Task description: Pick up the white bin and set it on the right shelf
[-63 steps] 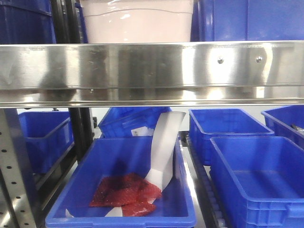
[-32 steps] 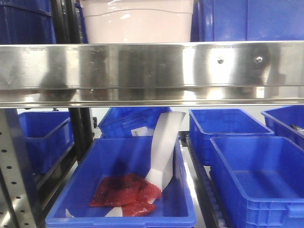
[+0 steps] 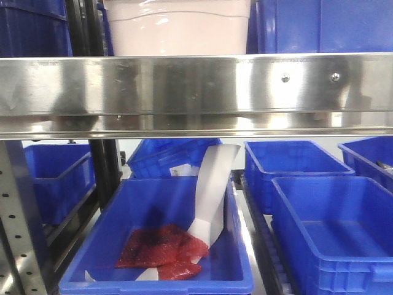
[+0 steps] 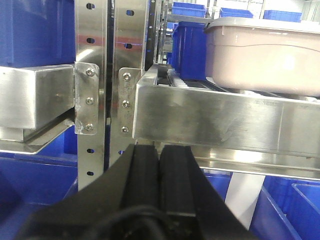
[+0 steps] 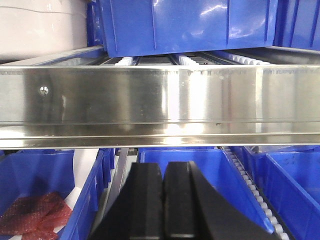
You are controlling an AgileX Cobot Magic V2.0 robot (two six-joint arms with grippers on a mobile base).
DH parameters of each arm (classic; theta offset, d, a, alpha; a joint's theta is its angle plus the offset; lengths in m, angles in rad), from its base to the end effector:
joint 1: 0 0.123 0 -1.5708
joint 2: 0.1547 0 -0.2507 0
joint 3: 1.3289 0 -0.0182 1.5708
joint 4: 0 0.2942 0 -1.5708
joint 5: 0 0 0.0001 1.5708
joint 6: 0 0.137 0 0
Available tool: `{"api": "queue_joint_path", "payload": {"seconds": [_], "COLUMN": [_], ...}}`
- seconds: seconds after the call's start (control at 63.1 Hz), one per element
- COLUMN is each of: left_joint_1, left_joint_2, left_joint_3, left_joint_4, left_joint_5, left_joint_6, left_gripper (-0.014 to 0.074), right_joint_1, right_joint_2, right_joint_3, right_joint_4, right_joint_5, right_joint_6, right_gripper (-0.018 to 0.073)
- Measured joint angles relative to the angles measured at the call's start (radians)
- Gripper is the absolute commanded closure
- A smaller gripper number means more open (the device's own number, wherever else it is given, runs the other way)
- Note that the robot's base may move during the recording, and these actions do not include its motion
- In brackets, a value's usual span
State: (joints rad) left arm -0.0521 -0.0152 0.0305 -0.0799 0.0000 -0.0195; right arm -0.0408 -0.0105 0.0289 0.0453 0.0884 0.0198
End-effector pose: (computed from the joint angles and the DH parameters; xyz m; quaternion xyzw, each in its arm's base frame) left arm 0.1803 -0.0094 0.2069 -0.0161 0.6810 -0.0554 0.7300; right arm 0.1810 -0.0068 0.1946 0.0363 0.7130 0.0099 0.7001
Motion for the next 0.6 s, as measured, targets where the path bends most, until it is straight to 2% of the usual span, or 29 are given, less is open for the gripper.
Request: {"api": "queue_joint_path", "payload": {"seconds": [0.603], "left_joint_1": [0.0], "left_joint_2": [0.0], "left_joint_3": [0.0], "left_joint_4": [0.0], "left_joint_5": [0.0], "left_joint_6": [0.0], "left_gripper": [0.0714], "right_joint_1": [0.0], "right_joint_2": [0.0], "right_joint_3": [0.0], "right_joint_4": [0.0], "right_joint_5": [0.0], "right_joint_6": [0.004], "right_gripper": [0.0491]}}
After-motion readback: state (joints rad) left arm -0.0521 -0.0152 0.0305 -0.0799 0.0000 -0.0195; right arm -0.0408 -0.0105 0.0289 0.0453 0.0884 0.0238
